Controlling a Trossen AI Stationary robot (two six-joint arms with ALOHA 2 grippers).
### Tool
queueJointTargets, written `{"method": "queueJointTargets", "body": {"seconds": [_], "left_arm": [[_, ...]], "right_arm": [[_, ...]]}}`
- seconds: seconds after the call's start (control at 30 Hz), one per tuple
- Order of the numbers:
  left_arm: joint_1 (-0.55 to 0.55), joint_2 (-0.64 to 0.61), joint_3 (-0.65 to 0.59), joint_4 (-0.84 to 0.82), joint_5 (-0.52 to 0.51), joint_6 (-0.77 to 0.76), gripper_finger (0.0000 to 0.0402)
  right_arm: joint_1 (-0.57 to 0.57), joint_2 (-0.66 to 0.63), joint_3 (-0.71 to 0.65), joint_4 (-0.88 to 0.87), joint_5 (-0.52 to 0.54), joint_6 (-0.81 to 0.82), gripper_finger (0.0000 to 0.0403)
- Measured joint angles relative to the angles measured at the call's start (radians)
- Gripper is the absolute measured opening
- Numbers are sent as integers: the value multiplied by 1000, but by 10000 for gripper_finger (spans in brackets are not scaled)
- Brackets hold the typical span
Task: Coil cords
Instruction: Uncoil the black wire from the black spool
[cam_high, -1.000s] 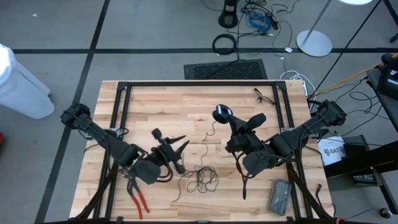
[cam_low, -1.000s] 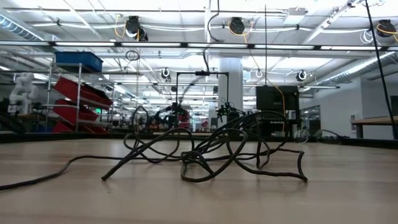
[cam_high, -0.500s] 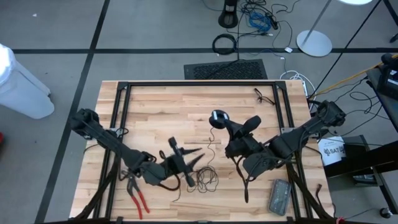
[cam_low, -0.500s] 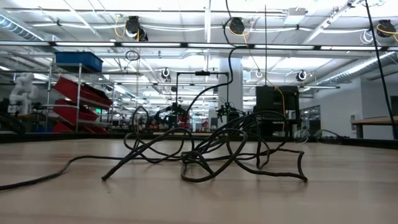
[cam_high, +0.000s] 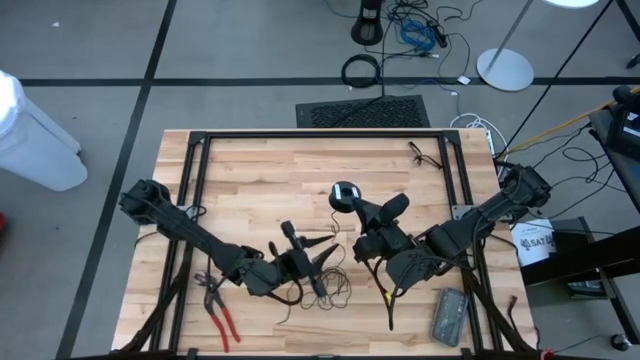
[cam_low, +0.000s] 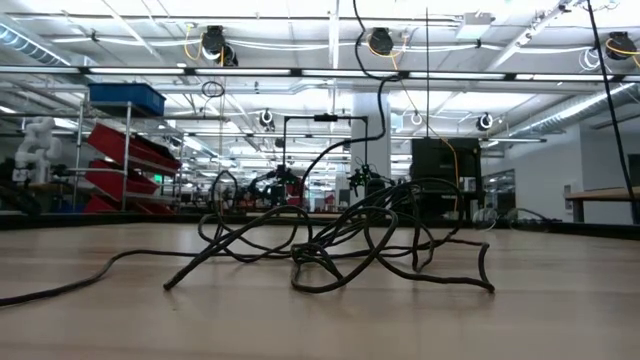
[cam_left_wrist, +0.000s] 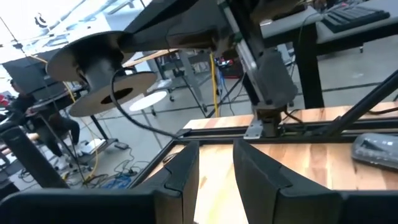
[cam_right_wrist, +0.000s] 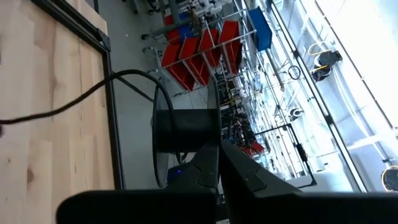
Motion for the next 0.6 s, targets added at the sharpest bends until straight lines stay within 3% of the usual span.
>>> {"method": "queueJointTargets", "body": {"seconds": [0.4, 0.6], "left_arm": [[20, 11, 0, 35, -1, -1, 105], [43, 11, 0, 29, -2, -73, 105]], "right_arm": [[5, 3, 0, 31, -5, -37, 0], [5, 3, 0, 34, -5, -36, 0]]}}
